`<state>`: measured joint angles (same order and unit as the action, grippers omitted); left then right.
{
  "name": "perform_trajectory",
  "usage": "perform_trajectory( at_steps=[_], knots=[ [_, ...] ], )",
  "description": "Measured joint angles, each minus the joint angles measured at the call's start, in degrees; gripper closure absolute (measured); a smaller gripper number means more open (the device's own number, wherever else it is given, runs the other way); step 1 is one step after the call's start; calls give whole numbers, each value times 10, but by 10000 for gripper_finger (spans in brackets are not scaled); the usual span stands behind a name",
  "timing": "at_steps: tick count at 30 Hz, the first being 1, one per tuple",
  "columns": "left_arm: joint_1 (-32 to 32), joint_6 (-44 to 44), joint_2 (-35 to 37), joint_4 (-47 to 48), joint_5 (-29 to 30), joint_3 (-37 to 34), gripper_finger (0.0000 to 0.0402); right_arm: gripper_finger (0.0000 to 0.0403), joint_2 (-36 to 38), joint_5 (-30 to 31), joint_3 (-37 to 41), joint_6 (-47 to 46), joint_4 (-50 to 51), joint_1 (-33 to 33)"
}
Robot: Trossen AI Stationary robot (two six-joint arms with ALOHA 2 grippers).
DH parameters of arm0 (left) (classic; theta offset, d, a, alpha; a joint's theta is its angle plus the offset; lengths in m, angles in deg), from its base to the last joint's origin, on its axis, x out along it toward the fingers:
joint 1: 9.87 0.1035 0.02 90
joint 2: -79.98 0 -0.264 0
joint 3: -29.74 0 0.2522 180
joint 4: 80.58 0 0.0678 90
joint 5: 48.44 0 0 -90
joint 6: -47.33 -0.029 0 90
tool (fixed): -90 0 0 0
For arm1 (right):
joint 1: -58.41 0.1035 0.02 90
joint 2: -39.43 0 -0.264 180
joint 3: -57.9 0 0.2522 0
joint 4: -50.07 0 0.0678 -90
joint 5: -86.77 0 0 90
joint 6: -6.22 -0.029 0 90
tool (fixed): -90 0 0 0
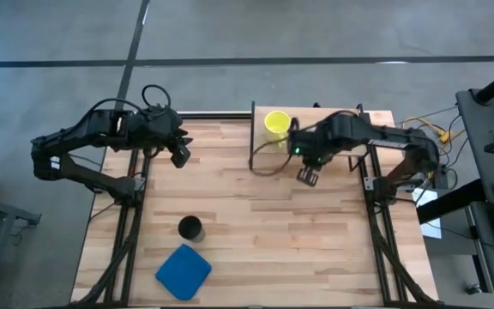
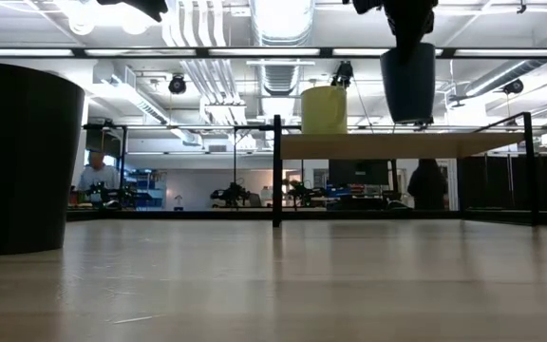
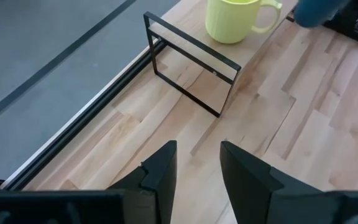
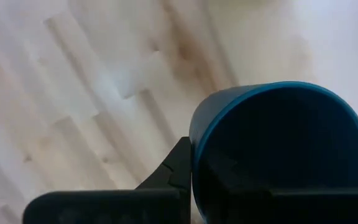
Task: Stack small to large cups/mugs on shelf
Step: Put the blue cup on the shelf
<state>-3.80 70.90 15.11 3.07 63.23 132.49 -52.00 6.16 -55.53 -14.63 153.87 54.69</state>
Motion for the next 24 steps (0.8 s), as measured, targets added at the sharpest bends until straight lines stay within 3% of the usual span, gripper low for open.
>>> perform_trajectory(
  at_steps=[4,13,24],
  knots=[
    [0,0,0,-5,0,-1,292,394,12,26,4,41,-1,-57],
    [0,0,0,-15,0,-1,292,394,-28,11,-22,152,-23,-178],
    [0,0,-4,-20,0,-1,292,394,-71,-34,-87,181,-24,-197]
  ],
)
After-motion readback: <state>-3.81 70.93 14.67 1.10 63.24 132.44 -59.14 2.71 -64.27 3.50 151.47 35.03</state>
